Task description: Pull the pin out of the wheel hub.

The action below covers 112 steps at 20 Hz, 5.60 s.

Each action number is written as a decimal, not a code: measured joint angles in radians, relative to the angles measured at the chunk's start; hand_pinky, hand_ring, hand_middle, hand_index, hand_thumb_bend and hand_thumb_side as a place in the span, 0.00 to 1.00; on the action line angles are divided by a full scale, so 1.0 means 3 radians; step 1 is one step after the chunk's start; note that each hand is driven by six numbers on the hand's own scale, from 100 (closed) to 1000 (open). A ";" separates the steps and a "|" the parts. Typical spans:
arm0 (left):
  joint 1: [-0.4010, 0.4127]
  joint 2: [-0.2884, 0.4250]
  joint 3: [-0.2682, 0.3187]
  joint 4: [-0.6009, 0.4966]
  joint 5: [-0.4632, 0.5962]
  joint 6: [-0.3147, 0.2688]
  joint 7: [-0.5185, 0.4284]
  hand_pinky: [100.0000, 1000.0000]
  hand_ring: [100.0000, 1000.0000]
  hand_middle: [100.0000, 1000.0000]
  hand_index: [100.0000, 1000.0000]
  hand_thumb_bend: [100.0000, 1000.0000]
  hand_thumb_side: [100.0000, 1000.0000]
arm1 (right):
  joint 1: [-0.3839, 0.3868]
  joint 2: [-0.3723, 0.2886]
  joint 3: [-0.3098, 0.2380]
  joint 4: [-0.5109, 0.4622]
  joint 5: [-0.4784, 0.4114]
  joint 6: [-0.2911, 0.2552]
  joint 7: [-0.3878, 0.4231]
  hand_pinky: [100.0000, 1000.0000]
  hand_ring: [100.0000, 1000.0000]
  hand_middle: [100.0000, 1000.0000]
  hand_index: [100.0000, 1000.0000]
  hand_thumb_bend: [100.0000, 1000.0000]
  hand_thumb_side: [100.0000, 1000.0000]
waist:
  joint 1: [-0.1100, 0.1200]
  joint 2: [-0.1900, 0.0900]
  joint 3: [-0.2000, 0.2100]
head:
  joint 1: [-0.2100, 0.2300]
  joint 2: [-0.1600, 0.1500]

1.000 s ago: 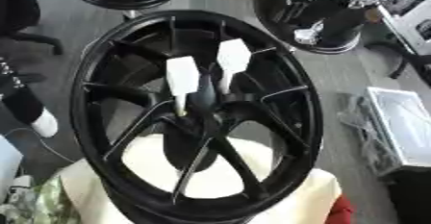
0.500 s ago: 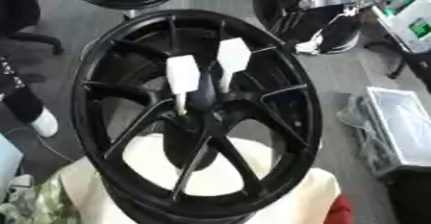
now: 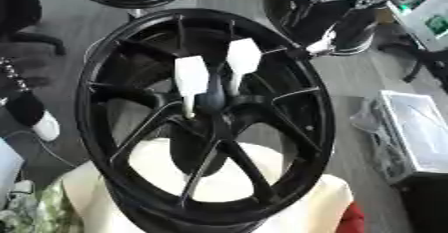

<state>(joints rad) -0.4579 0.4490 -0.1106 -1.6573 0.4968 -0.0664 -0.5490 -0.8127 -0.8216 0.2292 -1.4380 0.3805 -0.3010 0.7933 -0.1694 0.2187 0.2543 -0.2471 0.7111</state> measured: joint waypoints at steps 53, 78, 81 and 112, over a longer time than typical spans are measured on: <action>0.0326 0.0439 -0.0035 -0.0289 0.0091 -0.0179 -0.0080 0.83 0.91 0.84 0.86 0.00 0.74 | -0.0102 0.0232 0.0142 -0.0099 -0.0207 0.0032 0.0196 0.76 0.74 0.72 0.83 0.40 0.43 | -0.0032 -0.0042 0.0141 | -0.0176 0.0086; 0.0342 0.0439 -0.0051 -0.0289 -0.0034 -0.0189 -0.0101 0.83 0.91 0.84 0.86 0.01 0.77 | -0.0044 0.0235 0.0080 -0.0139 -0.0256 0.0188 0.0075 0.75 0.73 0.71 0.82 0.37 0.38 | -0.0108 -0.0002 0.0242 | -0.0312 0.0094; 0.0353 0.0439 -0.0051 -0.0289 -0.0046 -0.0191 -0.0101 0.83 0.91 0.84 0.86 0.01 0.77 | -0.0031 0.0236 0.0079 -0.0130 -0.0254 0.0186 0.0081 0.75 0.73 0.71 0.82 0.36 0.37 | -0.0117 0.0005 0.0247 | -0.0321 0.0086; 0.0354 0.0439 -0.0051 -0.0310 -0.0149 -0.0248 -0.0105 0.83 0.92 0.84 0.86 0.01 0.78 | 0.0039 0.0293 0.0008 0.0055 -0.0279 0.0182 0.0040 0.71 0.65 0.53 0.67 0.21 0.28 | -0.0133 0.0082 0.0276 | -0.0356 0.0071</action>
<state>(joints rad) -0.3517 0.5806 -0.1261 -1.7504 0.4522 -0.1408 -0.5805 -0.8011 -0.7337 0.2315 -1.4216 0.2969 -0.2464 0.8052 -0.2094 0.2432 0.3369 -0.3541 0.7325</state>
